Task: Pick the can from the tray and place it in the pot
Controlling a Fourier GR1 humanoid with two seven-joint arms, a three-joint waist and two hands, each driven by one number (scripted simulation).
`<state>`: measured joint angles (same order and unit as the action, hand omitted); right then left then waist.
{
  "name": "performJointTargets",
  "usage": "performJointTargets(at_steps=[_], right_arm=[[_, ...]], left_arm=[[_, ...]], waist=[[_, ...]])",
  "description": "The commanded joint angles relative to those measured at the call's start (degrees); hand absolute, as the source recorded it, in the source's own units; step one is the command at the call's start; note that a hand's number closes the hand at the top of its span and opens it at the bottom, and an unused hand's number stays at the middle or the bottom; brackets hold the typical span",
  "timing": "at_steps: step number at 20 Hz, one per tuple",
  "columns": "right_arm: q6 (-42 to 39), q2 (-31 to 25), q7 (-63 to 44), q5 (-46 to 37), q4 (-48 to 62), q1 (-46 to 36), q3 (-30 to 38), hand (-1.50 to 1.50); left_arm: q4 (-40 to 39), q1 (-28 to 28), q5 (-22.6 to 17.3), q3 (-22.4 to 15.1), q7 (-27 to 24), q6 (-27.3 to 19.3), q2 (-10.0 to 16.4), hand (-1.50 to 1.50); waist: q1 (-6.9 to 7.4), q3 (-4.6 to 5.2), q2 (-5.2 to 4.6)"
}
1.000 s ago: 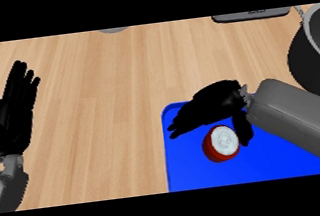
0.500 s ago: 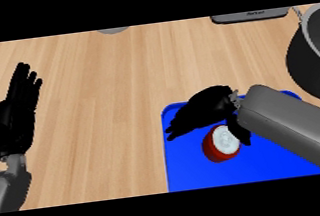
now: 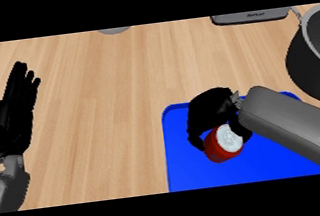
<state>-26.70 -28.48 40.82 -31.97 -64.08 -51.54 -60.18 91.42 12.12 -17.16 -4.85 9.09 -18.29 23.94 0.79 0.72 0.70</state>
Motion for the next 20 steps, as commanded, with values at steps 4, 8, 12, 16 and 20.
performJointTargets(at_steps=[4, 8, 12, 16, 20], right_arm=[[0.7, 1.8, 7.9, -2.5, 3.4, 2.5, -1.8, 1.5], [1.9, 1.9, 7.8, -2.5, 2.6, 3.5, -1.6, 1.5], [5.2, -1.3, -6.3, 1.4, -1.0, 11.3, 3.2, 1.5], [11.5, -7.4, -19.0, 6.7, 1.6, 18.4, 14.0, 1.5], [17.5, -9.3, -25.6, 10.4, -8.6, 26.5, 18.7, 1.5]], left_arm=[[-2.5, 0.7, 0.6, 1.5, -1.2, 1.6, -0.2, 0.0], [0.2, 0.3, 0.4, 1.8, 0.8, 1.4, -0.3, 0.0], [-0.9, -0.9, 1.6, 1.5, 0.1, -0.4, -1.6, 0.0], [-1.4, -5.0, 1.1, 4.9, -0.3, -1.4, 0.5, 0.0], [-1.4, -6.6, 1.0, 5.5, -1.6, -1.0, 0.3, 0.0]], waist=[[-0.25, -0.72, -0.97], [-0.17, -0.73, -0.8], [-2.79, -0.74, -0.09], [-8.79, -0.75, 2.15], [-9.54, -0.51, 1.99]])
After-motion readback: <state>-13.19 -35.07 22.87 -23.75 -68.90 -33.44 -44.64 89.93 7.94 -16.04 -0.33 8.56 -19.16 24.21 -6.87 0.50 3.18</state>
